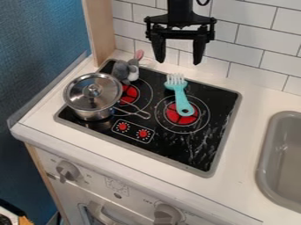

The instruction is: Move the silver pan lid to the bottom right corner of the stove

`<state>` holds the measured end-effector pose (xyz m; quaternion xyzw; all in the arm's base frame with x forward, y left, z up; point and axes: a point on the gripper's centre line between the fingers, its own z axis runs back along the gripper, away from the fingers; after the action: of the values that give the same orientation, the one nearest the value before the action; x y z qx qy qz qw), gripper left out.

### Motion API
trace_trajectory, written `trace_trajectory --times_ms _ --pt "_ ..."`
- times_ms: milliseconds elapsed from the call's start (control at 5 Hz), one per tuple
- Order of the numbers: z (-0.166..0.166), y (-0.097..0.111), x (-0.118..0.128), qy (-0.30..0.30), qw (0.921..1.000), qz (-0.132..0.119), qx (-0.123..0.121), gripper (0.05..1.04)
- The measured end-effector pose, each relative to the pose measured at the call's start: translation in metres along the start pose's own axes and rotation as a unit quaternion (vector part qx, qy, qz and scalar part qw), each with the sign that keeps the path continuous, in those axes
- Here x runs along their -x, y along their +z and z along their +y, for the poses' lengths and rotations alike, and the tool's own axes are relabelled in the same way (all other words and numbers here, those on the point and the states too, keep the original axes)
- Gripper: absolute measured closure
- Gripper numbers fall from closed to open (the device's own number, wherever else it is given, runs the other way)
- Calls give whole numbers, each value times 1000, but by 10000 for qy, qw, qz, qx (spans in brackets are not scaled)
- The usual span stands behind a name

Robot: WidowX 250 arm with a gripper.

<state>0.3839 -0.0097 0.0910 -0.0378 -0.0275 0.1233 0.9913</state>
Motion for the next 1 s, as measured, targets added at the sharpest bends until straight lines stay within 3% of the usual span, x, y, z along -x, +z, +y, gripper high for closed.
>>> trace_trajectory --times_ms 200,400,600,800,1000 --pt "2 -15 3 15 9998 208 -52 83" --pt "8 -17 5 100 9996 260 -76 83" --pt "29 -7 5 402 9991 140 -26 83" --pt "48 12 10 617 9980 -161 20 83" --pt "72 13 23 859 9960 -225 -60 83"
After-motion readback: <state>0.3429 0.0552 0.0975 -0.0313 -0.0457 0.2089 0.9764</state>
